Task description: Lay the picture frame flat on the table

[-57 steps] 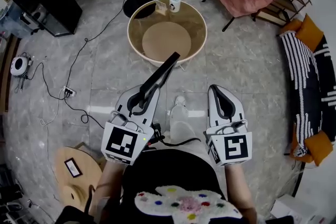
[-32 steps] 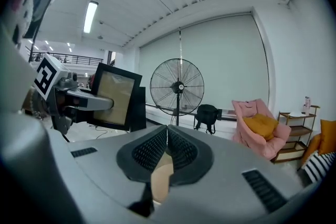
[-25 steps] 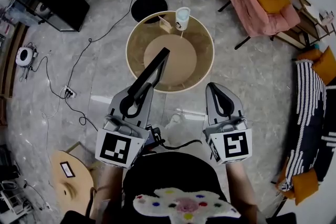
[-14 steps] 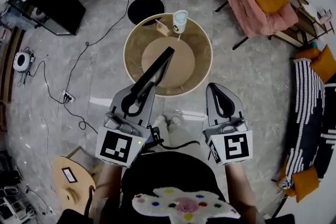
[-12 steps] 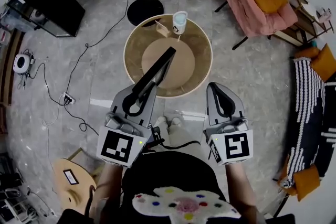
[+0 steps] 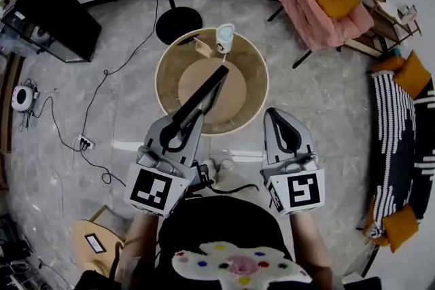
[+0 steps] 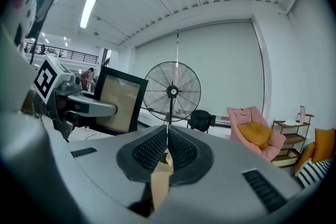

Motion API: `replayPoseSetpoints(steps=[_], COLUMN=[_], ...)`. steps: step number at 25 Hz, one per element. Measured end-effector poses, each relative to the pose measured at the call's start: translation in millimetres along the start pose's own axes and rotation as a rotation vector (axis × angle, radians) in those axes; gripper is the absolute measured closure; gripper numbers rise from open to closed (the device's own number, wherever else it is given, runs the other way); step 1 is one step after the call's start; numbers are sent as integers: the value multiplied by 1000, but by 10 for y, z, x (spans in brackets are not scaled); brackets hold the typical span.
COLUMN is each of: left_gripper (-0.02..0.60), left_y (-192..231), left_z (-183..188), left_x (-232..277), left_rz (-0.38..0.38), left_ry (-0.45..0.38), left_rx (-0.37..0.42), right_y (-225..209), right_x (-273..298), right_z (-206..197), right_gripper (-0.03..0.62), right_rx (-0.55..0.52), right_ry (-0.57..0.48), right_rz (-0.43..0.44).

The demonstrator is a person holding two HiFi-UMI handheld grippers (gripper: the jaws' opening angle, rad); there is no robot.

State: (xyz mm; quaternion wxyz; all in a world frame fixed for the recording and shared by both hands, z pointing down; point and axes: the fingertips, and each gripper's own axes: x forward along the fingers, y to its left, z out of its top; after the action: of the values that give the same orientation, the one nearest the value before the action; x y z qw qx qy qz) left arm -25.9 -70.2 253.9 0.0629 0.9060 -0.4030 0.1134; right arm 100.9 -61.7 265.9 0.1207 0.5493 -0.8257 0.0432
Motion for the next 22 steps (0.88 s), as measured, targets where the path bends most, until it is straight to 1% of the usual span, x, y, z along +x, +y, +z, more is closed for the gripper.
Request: replayPoseSetpoints(steps=[5,7,9,11,14,17,19,20,21,22], left_gripper=[558,558,558,558,558,558,558,558,558,558], left_y=[-26,-52,-78,-111,-170,-241,-280,-291,-297,-299], left_z=[-22,-24,-30,-25,2,30,48,55,62,70], left_x=[-2,5,5,-3,-19,-44,-66,-75,-83,-90], left_rz=[-33,-59,-93,-128,-176,-224,-258,-273,-287,-298], left_ry=[2,0,-9,-20,-36,-47,-57,-61,-65,-68], left_rx=[-6,-5,13,14,-5,-28,-47,-59,-72,-86], right_y=[42,54,80,137,270,381,451,495,545,590], right_x=[-15,-23,-28,-23,17,56,63,65,69,73], right_z=[12,29,56,80,108,211,209,188,174,167], right_gripper=[560,559,559,559,559,557,553,535,480,448], right_rx=[-6,-1,8,7,-26,-19,-21,-18,-8,3], right_ry=[-3,-14,-32,-45,-50,-92,-89,-77,-67,-62], right_rz=[0,9,27,54,117,160,199,230,265,296])
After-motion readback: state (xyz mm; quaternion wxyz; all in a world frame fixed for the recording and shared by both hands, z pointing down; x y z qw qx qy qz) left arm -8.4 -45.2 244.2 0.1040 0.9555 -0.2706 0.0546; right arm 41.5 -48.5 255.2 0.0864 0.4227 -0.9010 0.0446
